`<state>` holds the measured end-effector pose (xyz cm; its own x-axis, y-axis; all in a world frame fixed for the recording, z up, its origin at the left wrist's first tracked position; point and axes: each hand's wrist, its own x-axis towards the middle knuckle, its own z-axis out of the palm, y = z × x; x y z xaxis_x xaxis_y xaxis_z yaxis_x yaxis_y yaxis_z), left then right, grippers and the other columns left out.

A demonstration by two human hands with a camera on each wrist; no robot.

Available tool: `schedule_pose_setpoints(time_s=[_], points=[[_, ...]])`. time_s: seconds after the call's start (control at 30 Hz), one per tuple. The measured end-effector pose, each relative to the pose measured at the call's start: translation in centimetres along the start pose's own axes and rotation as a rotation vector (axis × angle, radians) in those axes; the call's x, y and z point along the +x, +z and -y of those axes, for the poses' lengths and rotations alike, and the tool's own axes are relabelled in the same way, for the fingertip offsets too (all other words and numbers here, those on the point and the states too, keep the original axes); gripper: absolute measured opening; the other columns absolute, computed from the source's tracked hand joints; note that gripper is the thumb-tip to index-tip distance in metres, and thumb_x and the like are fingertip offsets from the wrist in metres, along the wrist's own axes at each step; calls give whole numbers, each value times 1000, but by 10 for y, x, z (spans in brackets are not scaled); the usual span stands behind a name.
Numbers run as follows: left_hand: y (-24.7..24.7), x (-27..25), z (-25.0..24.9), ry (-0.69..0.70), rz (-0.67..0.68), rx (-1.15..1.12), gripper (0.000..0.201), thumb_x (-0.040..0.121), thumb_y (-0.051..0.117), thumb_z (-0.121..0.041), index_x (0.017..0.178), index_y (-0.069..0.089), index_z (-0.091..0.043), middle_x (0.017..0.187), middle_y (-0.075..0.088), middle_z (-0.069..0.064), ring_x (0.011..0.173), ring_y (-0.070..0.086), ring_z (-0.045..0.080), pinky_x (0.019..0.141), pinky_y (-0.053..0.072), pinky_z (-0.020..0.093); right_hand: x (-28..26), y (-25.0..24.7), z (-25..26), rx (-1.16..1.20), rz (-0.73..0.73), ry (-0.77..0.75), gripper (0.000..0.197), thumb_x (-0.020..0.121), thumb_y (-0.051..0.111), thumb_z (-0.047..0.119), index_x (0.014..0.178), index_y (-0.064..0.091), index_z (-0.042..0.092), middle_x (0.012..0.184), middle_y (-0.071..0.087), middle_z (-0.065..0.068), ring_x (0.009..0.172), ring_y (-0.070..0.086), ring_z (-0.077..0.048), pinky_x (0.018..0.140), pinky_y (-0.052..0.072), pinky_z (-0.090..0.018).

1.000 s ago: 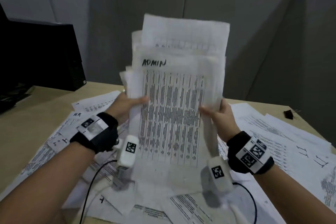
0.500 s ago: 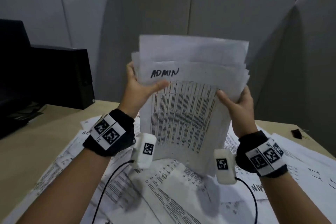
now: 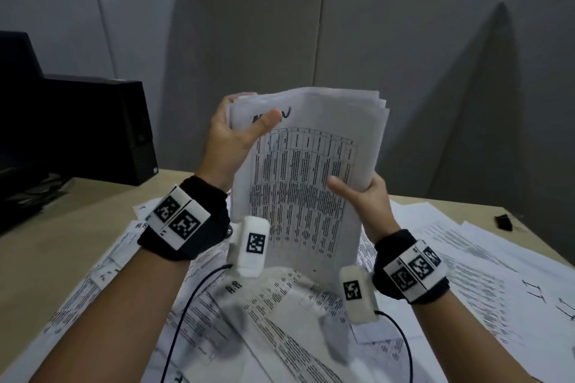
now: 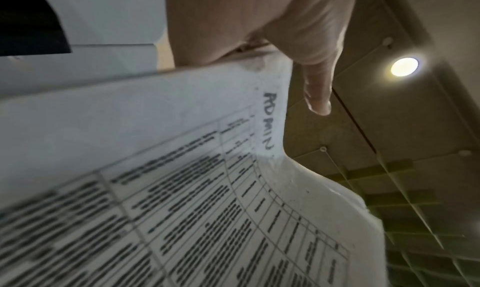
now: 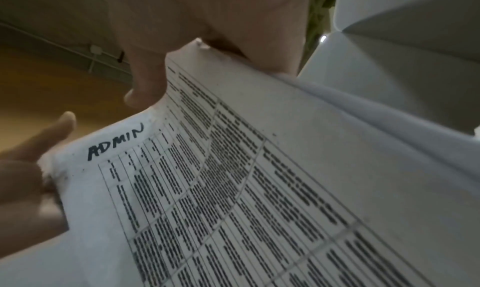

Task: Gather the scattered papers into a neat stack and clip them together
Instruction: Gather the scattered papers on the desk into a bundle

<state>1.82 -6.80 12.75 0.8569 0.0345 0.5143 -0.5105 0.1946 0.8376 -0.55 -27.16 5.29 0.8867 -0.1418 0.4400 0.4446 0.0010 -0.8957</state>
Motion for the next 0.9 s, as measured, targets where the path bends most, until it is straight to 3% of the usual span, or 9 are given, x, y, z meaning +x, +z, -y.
schedule_pose_setpoints(time_s=[0.13, 0.23, 0.33, 0.4, 0.5, 0.57, 0.67, 0.77, 0.9], points=[[-3, 14, -7, -14, -213, -55, 21, 78, 68, -37, 71, 51, -27, 73, 59, -6, 64, 56, 10, 62, 49, 26, 4, -5, 4, 74, -135, -29, 43, 62, 80, 21, 100, 60, 13, 93, 67, -2, 80, 67, -11, 72, 56, -28], [-1, 19, -8, -64, -258, -11, 23, 83, 63, -18, 64, 50, -22, 63, 55, -7, 50, 51, 4, 49, 44, 18, 0, 2, -4, 25, -116, 13, 45, 72, 75, 10, 112, 57, 1, 94, 67, -3, 76, 68, -3, 68, 55, -19], [-2, 22, -10, -42, -366, -64, 22, 81, 60, -5, 72, 50, -22, 74, 57, -4, 60, 54, 7, 60, 48, 23, -2, 6, -8, 22, -173, 17, 36, 74, 72, 6, 107, 59, 8, 94, 68, -2, 77, 68, -5, 69, 56, -19], [-5, 20, -9, 33, -417, -101, 19, 83, 62, -13, 84, 46, -23, 86, 52, -5, 73, 54, 8, 72, 47, 25, 0, 2, -8, 22, -164, 35, 33, 74, 72, 5, 104, 59, 10, 94, 67, -1, 80, 66, -9, 68, 56, -18], [-8, 5, 2, 54, -198, -118, 60, 77, 68, -46, 115, 33, -17, 100, 43, -13, 87, 51, -3, 77, 47, 14, -1, 8, -15, -81, -78, 122, 33, 78, 67, 2, 109, 57, 0, 91, 63, -1, 83, 62, -13, 72, 57, -22], [-13, -1, 16, 30, -92, -78, 90, 61, 72, -60, 125, 22, -21, 118, 40, -10, 108, 47, -1, 86, 45, 15, 4, 7, -19, -106, -174, 147, 29, 82, 64, 1, 109, 57, -2, 86, 61, -2, 78, 60, -15, 78, 55, -32], [-32, -6, 37, -147, -114, 117, 69, 83, 65, -40, 136, 26, -21, 139, 37, 6, 131, 38, 16, 93, 31, 24, 23, -16, -10, -135, -372, 147, 20, 82, 63, 2, 101, 57, 7, 77, 59, -1, 70, 57, -16, 67, 51, -28], [-52, -19, 71, -466, 153, 588, 44, 85, 64, -29, 125, 47, -19, 128, 47, 4, 113, 48, 19, 79, 37, 26, 31, -70, -2, -134, -478, 302, 26, 83, 61, 0, 109, 57, 4, 72, 55, -3, 54, 58, -12, 41, 44, -14], [-60, -41, 116, -704, 484, 969, 35, 87, 63, -25, 117, 53, -12, 115, 53, 6, 97, 51, 19, 66, 44, 26, 12, -145, -23, -439, -418, 781, 12, 85, 62, 6, 94, 60, -1, 63, 47, -7, 30, 45, -13, 35, 37, -16]])
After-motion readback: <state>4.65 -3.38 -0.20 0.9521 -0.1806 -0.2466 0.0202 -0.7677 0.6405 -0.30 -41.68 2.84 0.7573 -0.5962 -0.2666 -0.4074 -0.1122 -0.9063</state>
